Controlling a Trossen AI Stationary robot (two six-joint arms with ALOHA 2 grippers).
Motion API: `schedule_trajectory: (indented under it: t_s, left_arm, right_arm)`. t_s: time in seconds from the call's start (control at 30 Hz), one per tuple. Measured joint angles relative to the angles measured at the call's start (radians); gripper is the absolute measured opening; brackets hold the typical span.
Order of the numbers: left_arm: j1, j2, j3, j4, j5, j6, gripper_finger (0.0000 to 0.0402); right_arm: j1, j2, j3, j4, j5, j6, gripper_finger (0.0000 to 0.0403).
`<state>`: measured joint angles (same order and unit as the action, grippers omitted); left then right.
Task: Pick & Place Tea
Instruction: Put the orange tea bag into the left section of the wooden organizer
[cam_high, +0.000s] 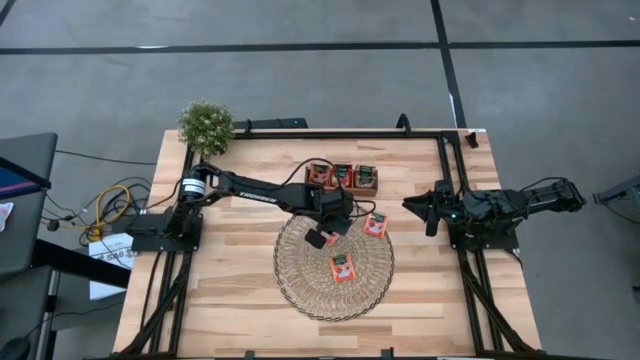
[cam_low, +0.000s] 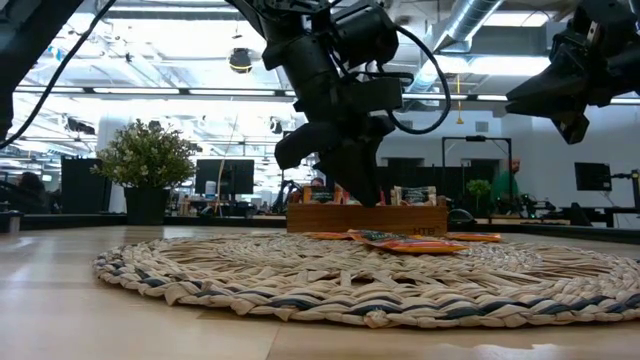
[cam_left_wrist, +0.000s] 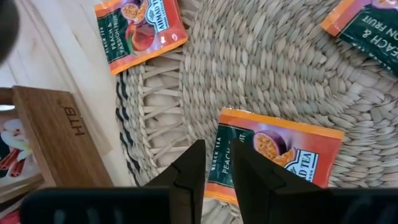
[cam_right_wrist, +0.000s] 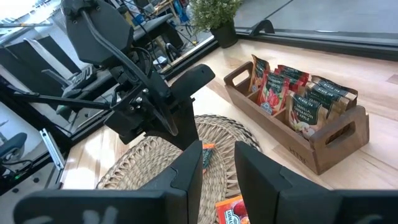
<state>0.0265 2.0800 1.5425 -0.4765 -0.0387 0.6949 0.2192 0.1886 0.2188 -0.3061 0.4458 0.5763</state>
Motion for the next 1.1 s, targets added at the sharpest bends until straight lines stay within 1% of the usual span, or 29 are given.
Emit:
schedule_trajectory:
  t_s: [0.13, 0.37, 0.43, 0.53, 0.57, 0.87, 1.1]
  left_arm:
    - [0.001, 0.0, 0.0, 0.0, 0.0, -0.009, 0.0086]
    - [0.001, 0.0, 0.0, 0.006, 0.001, -0.009, 0.0149]
    - [0.001, 0.0, 0.0, 0.007, 0.028, -0.01, 0.016]
    - [0.003, 0.001, 0.0, -0.002, 0.086, -0.016, 0.0162]
    - [0.003, 0.006, 0.0, 0.0, 0.091, -0.019, 0.0161]
    - [0.006, 0.067, 0.0, 0.006, 0.022, -0.008, 0.0146]
    - [0.024, 0.065, 0.0, -0.015, 0.053, -0.031, 0.0133]
  right_arm:
    - [0.0, 0.0, 0.0, 0.0, 0.0, 0.0, 0.0085]
    - [0.0, 0.0, 0.0, 0.0, 0.0, 0.0, 0.0085]
    - [0.0, 0.0, 0.0, 0.0, 0.0, 0.0, 0.0085]
    - [0.0, 0.0, 0.0, 0.0, 0.0, 0.0, 0.0085]
    - [0.0, 0.0, 0.0, 0.0, 0.0, 0.001, 0.0085]
    - [0.0, 0.0, 0.0, 0.0, 0.0, 0.007, 0.0085]
    - [-0.004, 0.001, 0.0, 0.001, 0.0, 0.003, 0.0085]
